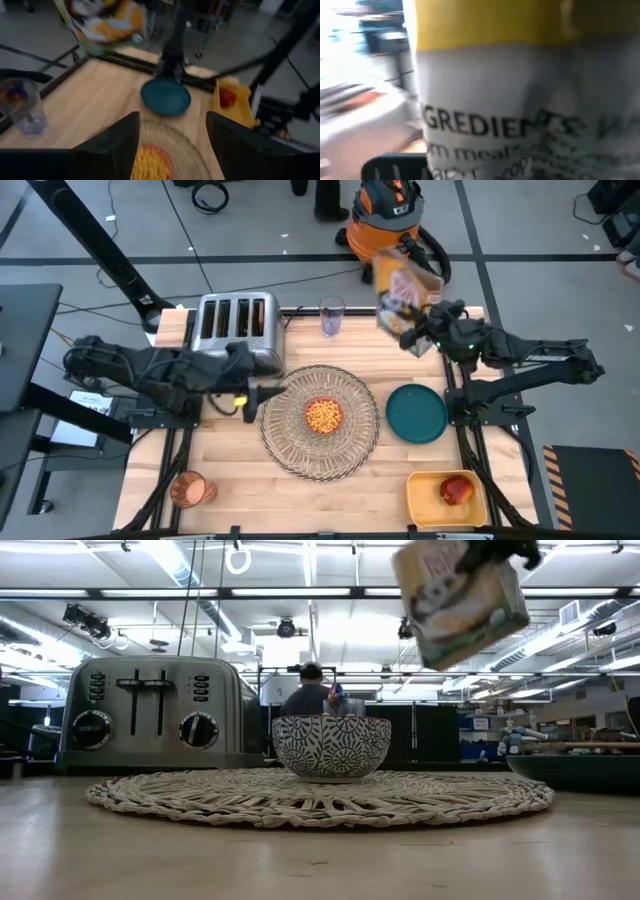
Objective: Arrange a breakfast setting
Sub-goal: Pour the cereal into the red bowl
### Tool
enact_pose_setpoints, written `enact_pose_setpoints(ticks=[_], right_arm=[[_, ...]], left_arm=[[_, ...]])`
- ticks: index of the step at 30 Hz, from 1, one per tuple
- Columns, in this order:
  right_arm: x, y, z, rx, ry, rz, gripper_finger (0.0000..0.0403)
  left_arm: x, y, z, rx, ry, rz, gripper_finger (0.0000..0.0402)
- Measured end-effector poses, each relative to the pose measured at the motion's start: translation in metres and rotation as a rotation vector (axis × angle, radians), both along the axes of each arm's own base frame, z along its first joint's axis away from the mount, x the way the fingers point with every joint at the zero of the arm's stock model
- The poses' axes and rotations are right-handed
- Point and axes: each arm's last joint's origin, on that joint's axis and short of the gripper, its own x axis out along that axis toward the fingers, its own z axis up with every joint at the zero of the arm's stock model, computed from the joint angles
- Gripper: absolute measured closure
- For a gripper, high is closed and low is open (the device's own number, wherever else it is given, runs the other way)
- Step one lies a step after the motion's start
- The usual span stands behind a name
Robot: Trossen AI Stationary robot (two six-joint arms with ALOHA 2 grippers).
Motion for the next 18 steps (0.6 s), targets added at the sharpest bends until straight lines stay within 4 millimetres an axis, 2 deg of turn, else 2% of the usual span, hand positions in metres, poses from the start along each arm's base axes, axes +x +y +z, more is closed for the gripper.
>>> enact_pose_setpoints(ticks=[2,7,12,18], right_arm=[[0.002,-0.002,-0.01,-0.01,-0.01,-0.136,0.0391],[0.009,-0.011,-0.041,-0.004,-0.033,-0.339,0.0392],[0.018,-0.025,-0.075,0.018,-0.025,-0.45,0.0392],[0.018,-0.045,-0.105,0.046,0.025,-0.544,0.0389]], left_arm=[[-0.004,-0.006,0.0,0.009,0.009,-0.021,0.0175],[-0.008,-0.017,0.001,0.01,0.002,-0.066,0.0184],[-0.011,-0.025,0.0,0.033,0.01,-0.112,0.0184],[-0.013,-0.03,0.0,0.047,0.014,-0.141,0.0184]])
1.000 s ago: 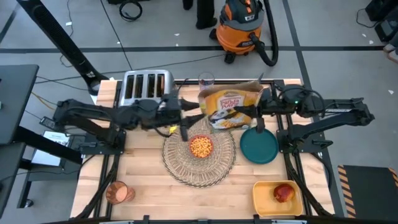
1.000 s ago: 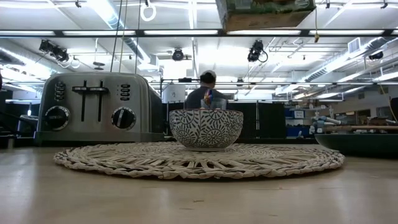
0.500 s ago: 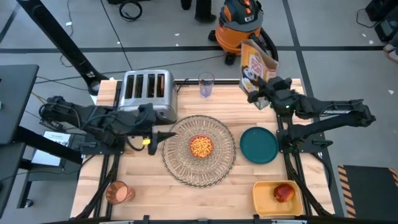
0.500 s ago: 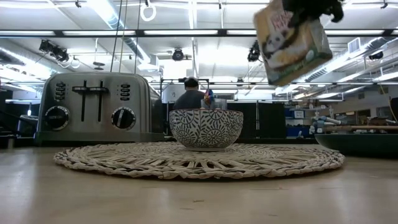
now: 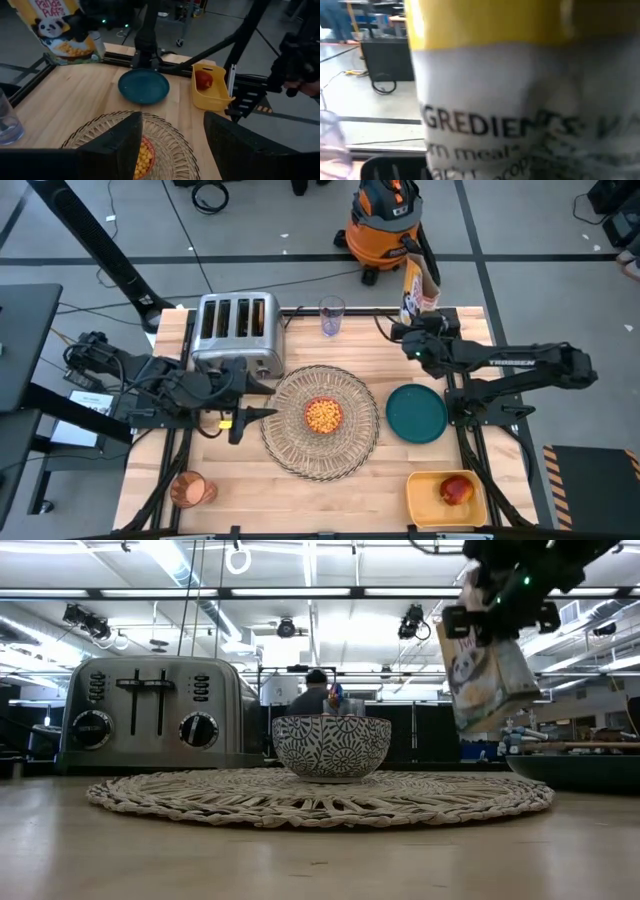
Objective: Arrange a breakfast setting
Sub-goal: Pour the cereal into the red bowl
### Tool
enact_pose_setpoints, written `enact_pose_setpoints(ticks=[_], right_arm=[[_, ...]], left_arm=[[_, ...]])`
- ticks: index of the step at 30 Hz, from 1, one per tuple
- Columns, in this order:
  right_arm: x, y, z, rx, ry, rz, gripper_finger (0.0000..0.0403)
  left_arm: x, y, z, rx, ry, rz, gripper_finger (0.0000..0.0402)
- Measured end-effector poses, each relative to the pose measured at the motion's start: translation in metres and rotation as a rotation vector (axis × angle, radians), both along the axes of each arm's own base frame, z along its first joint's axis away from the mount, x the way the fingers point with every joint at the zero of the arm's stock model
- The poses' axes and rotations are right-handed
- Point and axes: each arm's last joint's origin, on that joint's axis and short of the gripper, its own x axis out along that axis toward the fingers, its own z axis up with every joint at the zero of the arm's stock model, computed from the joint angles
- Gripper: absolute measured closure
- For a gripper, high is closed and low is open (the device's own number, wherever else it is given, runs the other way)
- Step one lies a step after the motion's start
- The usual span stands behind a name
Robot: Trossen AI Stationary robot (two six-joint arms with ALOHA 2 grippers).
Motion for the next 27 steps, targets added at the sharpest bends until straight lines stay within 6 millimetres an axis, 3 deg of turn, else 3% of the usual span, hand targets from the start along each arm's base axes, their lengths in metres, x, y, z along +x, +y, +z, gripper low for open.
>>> enact_pose_setpoints(ticks=[9,17,27], right_arm=[[-0.011,-0.021,-0.045,0.075,-0.042,-0.109,0.0385],[-0.014,-0.043,-0.066,0.117,0.005,-0.144,0.0378],[-0.021,-0.062,-0.056,0.272,-0.019,-0.03,0.0261]], left_arm=[[0.004,0.011,0.001,0.066,-0.011,0.079,0.0184],[0.013,0.034,0.01,0.12,-0.09,0.163,0.0184],[0.017,0.05,0.008,0.107,-0.068,0.149,0.0184]])
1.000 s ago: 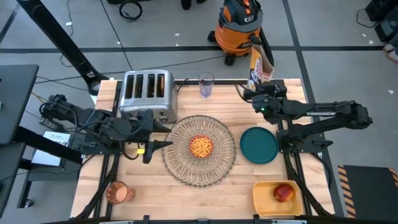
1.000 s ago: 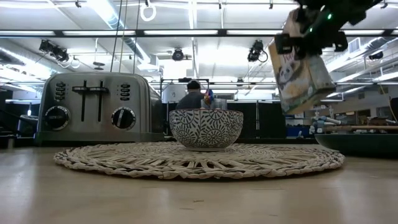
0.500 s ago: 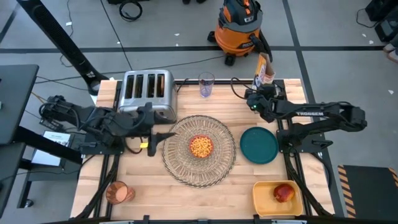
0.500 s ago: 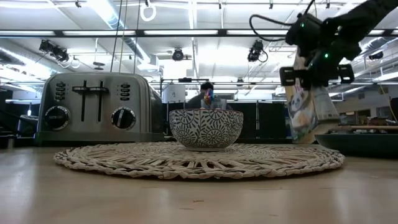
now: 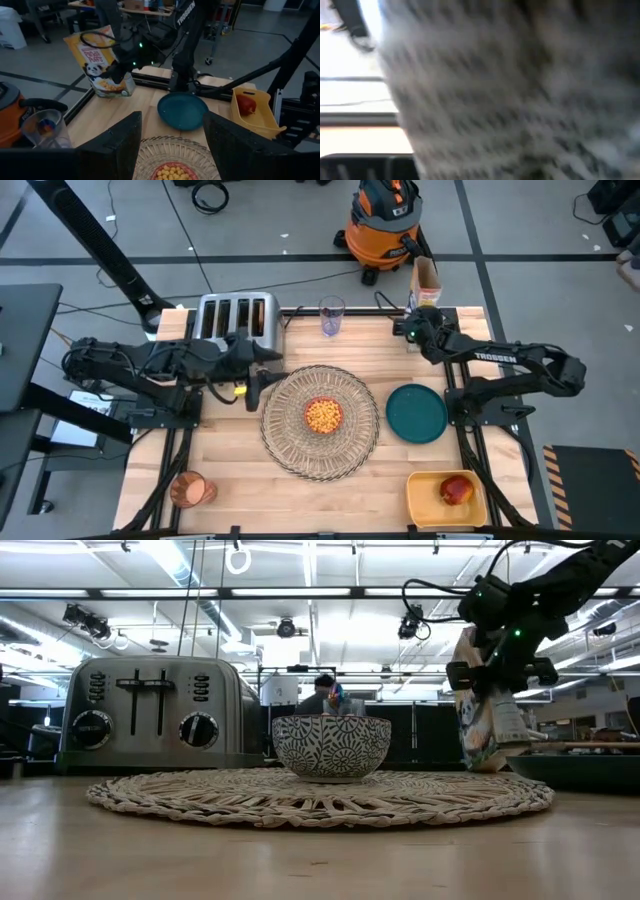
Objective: Arrange a breakfast setting
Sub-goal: Pour the cereal into the red bowl
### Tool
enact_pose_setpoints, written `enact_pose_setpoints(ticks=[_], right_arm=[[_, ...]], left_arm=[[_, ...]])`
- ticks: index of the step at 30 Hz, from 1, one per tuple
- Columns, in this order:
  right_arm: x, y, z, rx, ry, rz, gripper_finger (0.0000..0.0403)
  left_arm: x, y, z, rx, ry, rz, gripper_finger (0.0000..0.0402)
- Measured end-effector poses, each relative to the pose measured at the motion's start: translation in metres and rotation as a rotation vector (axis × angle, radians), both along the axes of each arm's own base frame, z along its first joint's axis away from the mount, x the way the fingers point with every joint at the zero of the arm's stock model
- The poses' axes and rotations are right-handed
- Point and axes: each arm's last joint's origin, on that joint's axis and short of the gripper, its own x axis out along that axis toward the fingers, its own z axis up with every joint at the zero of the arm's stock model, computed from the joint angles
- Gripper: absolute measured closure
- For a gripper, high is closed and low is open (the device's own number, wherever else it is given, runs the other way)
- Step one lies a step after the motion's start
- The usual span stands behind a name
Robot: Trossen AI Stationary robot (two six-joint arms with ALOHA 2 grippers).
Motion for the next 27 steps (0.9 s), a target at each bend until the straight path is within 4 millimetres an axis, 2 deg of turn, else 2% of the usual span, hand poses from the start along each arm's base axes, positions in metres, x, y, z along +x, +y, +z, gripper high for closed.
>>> enact_pose_setpoints(ticks=[4,8,27], right_arm=[[-0.005,0.001,0.0,0.072,-0.029,0.039,0.0211],[-0.013,0.008,-0.002,0.142,-0.023,0.028,0.0187],[-0.025,0.038,0.006,0.265,-0.086,0.128,0.019]], left_arm=[[0.0,-0.001,0.0,-0.004,0.004,-0.006,0.0184],[-0.001,-0.005,-0.001,-0.01,0.006,-0.024,0.0184],[-0.002,-0.011,-0.001,-0.034,0.005,-0.042,0.0184]])
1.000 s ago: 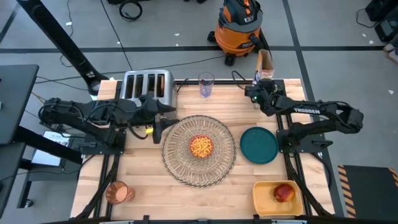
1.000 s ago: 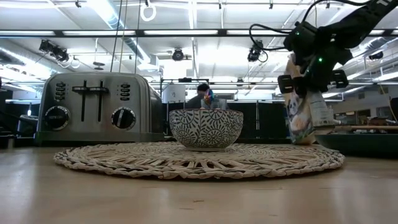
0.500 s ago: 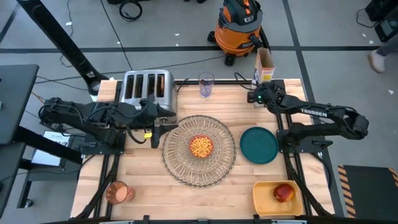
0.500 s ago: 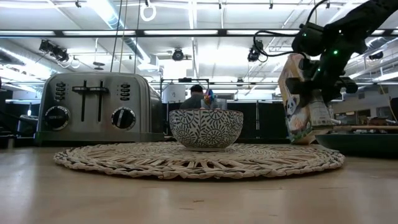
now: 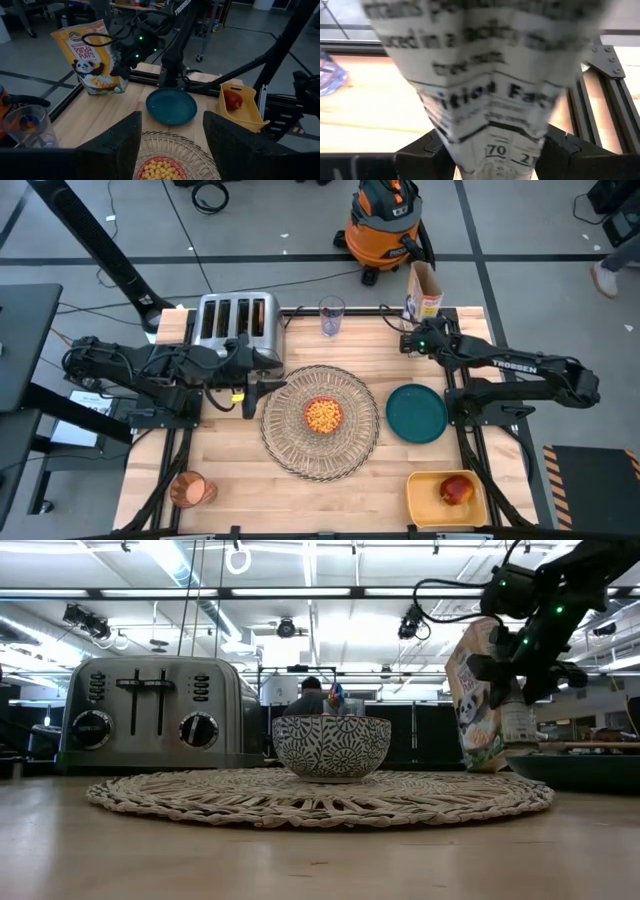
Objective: Arrange a breakfast setting
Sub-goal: Pour the cereal into the red bowl
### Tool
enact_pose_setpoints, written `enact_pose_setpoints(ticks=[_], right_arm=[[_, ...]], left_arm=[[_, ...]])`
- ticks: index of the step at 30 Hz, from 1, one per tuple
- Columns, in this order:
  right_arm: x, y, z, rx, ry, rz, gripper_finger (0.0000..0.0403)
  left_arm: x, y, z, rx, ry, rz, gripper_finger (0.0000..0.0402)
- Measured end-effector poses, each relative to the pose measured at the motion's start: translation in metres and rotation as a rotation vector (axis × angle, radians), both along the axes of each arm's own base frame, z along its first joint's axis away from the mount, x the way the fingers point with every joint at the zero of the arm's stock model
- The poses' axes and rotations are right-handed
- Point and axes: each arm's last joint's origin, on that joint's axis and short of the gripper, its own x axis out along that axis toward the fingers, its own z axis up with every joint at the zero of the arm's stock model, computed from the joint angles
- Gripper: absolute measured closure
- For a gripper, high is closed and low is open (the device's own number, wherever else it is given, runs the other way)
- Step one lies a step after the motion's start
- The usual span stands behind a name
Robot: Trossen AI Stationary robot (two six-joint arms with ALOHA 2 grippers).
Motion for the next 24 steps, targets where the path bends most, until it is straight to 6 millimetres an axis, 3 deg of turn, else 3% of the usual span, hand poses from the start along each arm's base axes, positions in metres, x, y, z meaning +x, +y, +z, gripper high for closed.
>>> enact_pose_setpoints(ticks=[12,18,24], right_arm=[[0.001,0.005,0.0,-0.171,0.128,-0.024,0.0181],[0.002,0.006,-0.022,-0.129,0.083,0.023,0.0148],[0.004,0.011,-0.02,-0.134,0.067,0.065,0.0101]], left_arm=[[-0.001,0.0,-0.002,0.007,0.024,0.0,0.0184],[-0.001,0.0,-0.003,0.007,0.029,0.0,0.0184],[-0.001,0.0,-0.003,-0.008,0.025,0.006,0.0184]])
